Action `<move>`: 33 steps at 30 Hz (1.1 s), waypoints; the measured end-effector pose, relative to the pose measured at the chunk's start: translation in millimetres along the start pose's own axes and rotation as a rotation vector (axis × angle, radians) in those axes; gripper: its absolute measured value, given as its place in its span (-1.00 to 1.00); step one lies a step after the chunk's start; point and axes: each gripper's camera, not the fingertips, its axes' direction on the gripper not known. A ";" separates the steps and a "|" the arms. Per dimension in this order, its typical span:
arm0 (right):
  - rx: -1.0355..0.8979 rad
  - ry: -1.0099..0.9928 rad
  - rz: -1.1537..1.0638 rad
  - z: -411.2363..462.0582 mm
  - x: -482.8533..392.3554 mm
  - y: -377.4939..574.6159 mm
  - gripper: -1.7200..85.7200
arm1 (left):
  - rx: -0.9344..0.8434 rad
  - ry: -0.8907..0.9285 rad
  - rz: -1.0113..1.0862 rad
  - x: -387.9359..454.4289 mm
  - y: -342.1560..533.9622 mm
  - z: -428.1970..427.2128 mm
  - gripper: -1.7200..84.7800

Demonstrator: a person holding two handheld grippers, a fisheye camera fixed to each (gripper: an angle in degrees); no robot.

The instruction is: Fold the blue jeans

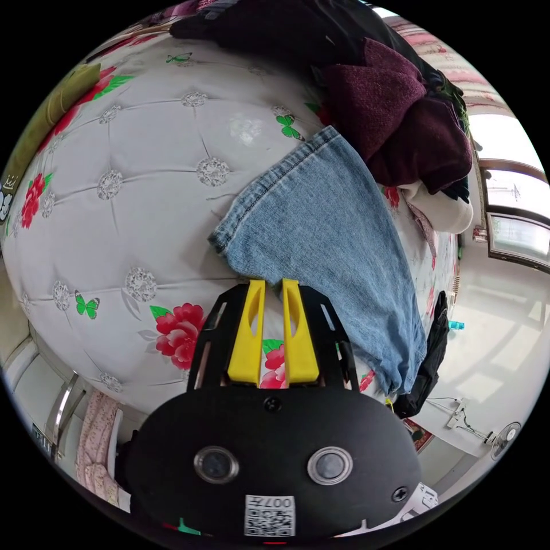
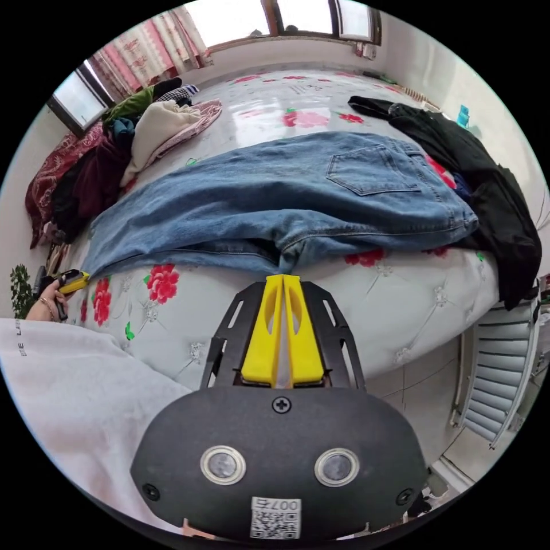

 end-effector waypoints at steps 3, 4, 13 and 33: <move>0.007 0.109 0.002 -7.7 -7.1 -13.4 -0.88 | -0.005 -0.001 0.004 -2.0 -2.8 -0.6 -0.84; 0.003 0.085 -0.001 -6.9 -7.4 -21.2 -0.85 | -0.006 -0.001 0.004 -3.3 -3.8 -1.0 -0.84; -0.021 0.123 0.030 -5.8 4.5 -47.2 -0.88 | 0.011 0.022 -0.026 -21.1 -5.2 -5.0 -0.85; 0.033 -0.077 0.106 -85.2 102.3 44.4 -0.97 | 0.220 0.284 -0.061 -108.7 27.9 -31.0 -0.67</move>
